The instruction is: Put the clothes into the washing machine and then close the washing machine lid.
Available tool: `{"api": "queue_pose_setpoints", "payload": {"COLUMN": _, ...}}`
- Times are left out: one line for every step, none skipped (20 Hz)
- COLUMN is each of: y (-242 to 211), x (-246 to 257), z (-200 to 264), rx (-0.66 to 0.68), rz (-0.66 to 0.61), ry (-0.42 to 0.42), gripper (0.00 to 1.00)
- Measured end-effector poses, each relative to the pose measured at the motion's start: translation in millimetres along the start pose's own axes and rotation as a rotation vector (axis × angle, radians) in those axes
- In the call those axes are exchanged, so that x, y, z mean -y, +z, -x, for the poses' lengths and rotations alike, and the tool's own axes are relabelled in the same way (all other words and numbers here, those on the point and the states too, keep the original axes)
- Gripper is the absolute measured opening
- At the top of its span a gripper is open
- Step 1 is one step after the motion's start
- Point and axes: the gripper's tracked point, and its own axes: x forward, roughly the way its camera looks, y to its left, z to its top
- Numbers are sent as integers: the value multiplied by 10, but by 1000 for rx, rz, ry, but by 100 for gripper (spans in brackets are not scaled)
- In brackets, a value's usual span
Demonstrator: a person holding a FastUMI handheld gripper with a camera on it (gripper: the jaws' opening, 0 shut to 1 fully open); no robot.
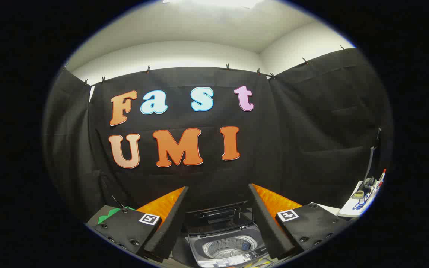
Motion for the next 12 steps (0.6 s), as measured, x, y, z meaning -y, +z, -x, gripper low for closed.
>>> {"api": "queue_pose_setpoints", "payload": {"y": 4, "x": 11, "z": 3, "rx": 0, "rz": 0, "ry": -2, "gripper": 99}}
{"api": "queue_pose_setpoints", "payload": {"y": 12, "x": 18, "z": 11, "rx": 0, "rz": -1, "ry": -3, "gripper": 99}}
{"api": "queue_pose_setpoints", "payload": {"y": 20, "x": 22, "z": 23, "rx": 1, "rz": -1, "ry": -5, "gripper": 99}}
{"api": "queue_pose_setpoints", "payload": {"y": 18, "x": 27, "z": 26, "rx": 1, "rz": -1, "ry": -5, "gripper": 99}}
{"api": "queue_pose_setpoints", "payload": {"y": 18, "x": 33, "z": 32, "rx": 2, "rz": 0, "ry": -4, "gripper": 99}}
{"api": "queue_pose_setpoints", "payload": {"y": 25, "x": 36, "z": 40, "rx": 3, "rz": 4, "ry": -5, "gripper": 99}}
{"api": "queue_pose_setpoints", "payload": {"y": 49, "x": 50, "z": 46, "rx": 6, "rz": 9, "ry": -6, "gripper": 99}}
{"api": "queue_pose_setpoints", "payload": {"y": 61, "x": 61, "z": 54, "rx": 9, "rz": 15, "ry": -8, "gripper": 99}}
{"api": "queue_pose_setpoints", "payload": {"y": 65, "x": 72, "z": 55, "rx": 11, "rz": 20, "ry": -10, "gripper": 99}}
{"api": "queue_pose_setpoints", "payload": {"y": 70, "x": 87, "z": 52, "rx": 13, "rz": 23, "ry": -14, "gripper": 99}}
{"api": "queue_pose_setpoints", "payload": {"y": 73, "x": 103, "z": 57, "rx": 13, "rz": 24, "ry": -17, "gripper": 99}}
{"api": "queue_pose_setpoints", "payload": {"y": 74, "x": 99, "z": 50, "rx": 11, "rz": 24, "ry": -18, "gripper": 99}}
